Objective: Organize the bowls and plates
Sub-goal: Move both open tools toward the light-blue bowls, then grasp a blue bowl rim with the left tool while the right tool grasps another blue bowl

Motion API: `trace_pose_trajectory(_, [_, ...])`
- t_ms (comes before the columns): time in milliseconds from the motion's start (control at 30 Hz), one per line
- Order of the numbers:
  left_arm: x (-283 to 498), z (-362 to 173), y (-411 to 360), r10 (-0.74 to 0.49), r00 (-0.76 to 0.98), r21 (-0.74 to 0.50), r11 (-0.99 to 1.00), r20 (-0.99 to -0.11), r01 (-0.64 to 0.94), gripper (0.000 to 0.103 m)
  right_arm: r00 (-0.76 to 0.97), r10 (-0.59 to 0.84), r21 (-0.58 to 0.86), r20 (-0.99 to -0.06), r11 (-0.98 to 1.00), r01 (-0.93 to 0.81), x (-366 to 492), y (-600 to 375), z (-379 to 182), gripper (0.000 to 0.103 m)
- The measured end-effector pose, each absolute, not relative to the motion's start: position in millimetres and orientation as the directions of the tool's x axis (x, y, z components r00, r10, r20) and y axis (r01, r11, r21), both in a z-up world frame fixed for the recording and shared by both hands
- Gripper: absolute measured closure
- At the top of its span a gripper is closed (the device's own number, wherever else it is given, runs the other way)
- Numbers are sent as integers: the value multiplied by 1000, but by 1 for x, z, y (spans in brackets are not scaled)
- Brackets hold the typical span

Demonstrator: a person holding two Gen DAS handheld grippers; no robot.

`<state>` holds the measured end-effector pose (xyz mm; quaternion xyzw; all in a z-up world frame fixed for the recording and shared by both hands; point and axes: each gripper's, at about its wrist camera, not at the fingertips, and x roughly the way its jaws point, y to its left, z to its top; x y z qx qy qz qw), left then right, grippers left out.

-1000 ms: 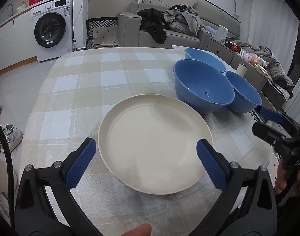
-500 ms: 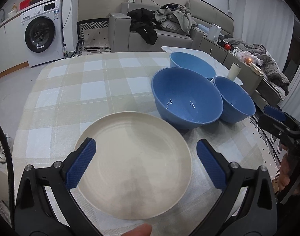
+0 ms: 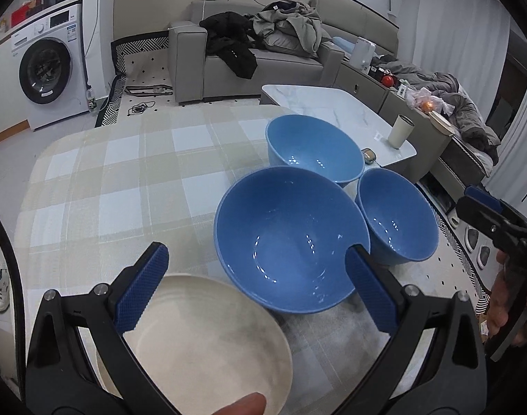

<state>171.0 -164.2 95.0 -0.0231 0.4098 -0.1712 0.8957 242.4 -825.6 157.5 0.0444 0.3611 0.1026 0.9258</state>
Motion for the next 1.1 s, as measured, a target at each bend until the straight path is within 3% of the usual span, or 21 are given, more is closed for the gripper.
trace_pose_trajectory(367, [226,114,-190,-320,604,-148,937,-730,318,2,762,146,101,-631,989,-105,289,-852,199,1])
trace_pose_trajectory(1100, [321,89,-200,-280,578,-183,958,-766,221,2,677,155,87,-719,987,-133,381,-857,167,1])
